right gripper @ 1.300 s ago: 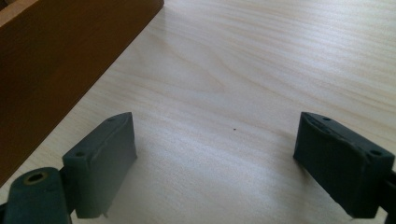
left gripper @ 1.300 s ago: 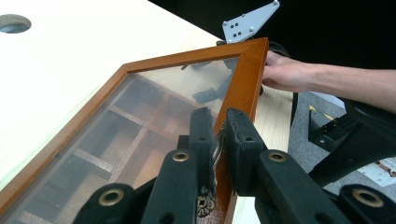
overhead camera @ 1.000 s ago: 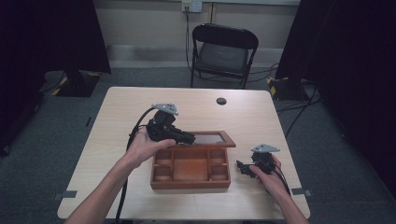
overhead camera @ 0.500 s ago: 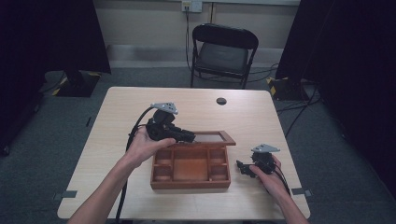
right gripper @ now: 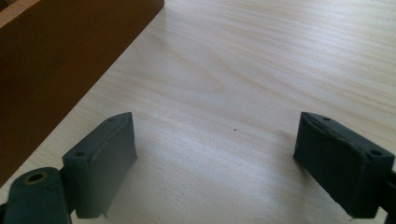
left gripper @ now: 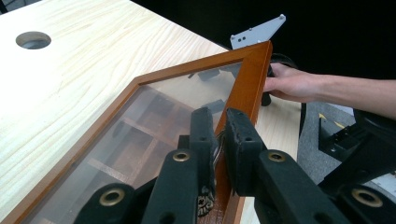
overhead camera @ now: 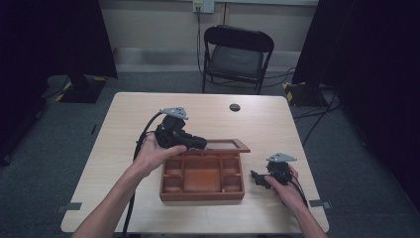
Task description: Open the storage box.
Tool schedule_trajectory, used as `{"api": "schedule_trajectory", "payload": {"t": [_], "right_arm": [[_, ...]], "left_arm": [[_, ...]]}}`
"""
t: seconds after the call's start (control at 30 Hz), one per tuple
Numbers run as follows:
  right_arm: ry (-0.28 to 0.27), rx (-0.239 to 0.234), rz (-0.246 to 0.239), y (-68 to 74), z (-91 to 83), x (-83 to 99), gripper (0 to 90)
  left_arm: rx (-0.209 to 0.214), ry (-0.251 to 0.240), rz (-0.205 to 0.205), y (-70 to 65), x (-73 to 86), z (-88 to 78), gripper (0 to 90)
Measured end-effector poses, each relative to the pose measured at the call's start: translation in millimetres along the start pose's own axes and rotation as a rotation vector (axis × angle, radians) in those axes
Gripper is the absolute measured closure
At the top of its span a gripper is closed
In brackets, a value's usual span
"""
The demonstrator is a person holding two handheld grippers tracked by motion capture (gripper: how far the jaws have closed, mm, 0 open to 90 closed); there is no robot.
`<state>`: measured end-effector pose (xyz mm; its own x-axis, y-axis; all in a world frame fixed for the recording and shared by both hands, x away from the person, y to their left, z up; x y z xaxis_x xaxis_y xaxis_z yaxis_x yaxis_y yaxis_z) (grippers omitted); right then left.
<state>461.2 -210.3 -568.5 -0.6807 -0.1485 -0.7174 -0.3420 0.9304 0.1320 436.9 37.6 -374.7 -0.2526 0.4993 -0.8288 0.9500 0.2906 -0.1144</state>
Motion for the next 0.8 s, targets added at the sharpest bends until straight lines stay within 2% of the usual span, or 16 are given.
{"api": "schedule_trajectory", "payload": {"t": [0.33,0.8], "right_arm": [[0.000,0.000,0.000,0.0,0.0,0.0,12.0],[0.000,0.000,0.000,0.0,0.0,0.0,12.0]], "left_arm": [[-0.005,-0.027,-0.013,4.6,-4.9,-1.2,82.0],[-0.003,-0.015,0.000,3.1,-3.4,-1.4,82.1]]}}
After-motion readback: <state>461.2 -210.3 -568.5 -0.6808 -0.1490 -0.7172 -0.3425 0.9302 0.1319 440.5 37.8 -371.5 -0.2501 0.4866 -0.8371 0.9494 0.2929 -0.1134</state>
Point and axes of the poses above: each handheld gripper's, and its own axes: z roughly forward along the jaws, x roughly out of its underside, y roughly to its left, the point moved 10 cm from there along z, roughly forward along the jaws, and after that the axes turned 11 degrees about z, right-handed, at the moved point
